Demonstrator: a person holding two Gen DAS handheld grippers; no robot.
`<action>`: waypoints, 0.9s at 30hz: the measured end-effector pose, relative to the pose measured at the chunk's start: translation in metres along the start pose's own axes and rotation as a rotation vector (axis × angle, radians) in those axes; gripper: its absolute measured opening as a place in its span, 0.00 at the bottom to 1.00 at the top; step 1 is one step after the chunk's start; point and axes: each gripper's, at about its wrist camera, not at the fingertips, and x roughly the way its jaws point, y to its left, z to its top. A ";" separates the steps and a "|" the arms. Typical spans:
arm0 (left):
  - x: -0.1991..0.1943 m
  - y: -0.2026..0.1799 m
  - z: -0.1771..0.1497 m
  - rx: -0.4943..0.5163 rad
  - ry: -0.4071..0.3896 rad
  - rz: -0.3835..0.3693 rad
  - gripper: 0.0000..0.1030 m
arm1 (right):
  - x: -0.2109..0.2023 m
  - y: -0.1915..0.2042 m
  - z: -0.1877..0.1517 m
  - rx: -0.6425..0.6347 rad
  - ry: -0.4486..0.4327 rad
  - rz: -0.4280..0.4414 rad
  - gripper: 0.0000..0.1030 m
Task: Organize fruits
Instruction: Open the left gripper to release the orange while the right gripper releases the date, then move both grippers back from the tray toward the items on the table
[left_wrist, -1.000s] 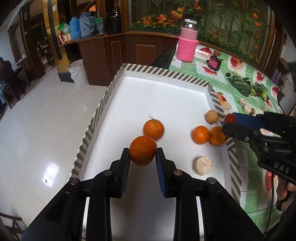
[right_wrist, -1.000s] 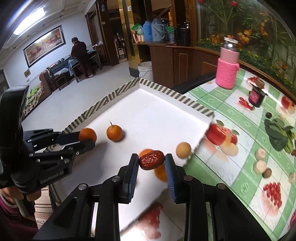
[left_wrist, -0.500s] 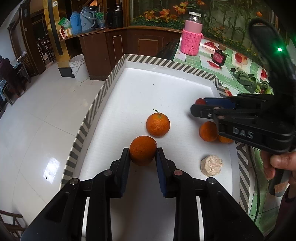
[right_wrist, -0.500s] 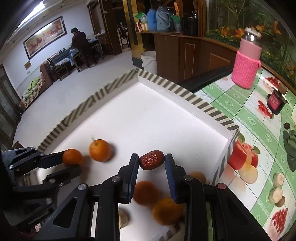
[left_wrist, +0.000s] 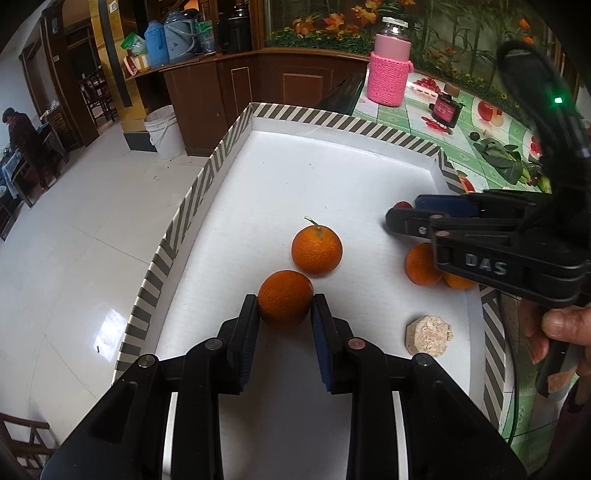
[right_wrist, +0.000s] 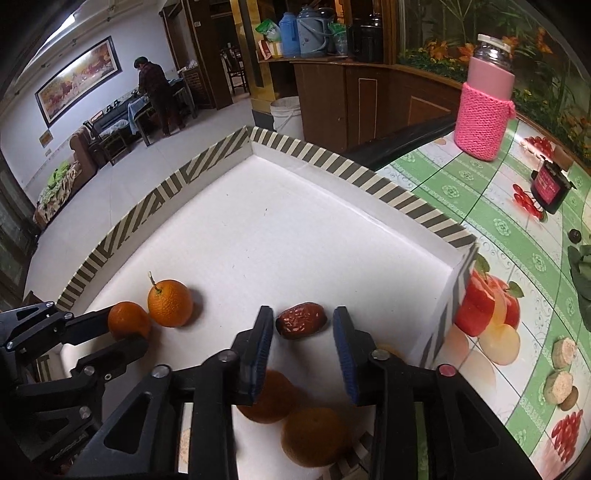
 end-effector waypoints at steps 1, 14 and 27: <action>0.000 0.000 0.000 -0.001 0.000 0.002 0.27 | -0.003 0.000 0.000 0.001 -0.003 0.001 0.38; -0.015 -0.013 0.003 0.012 -0.062 0.022 0.64 | -0.052 -0.003 -0.026 0.048 -0.077 -0.022 0.53; -0.032 -0.044 0.005 0.037 -0.105 -0.034 0.66 | -0.094 -0.034 -0.060 0.129 -0.114 -0.068 0.66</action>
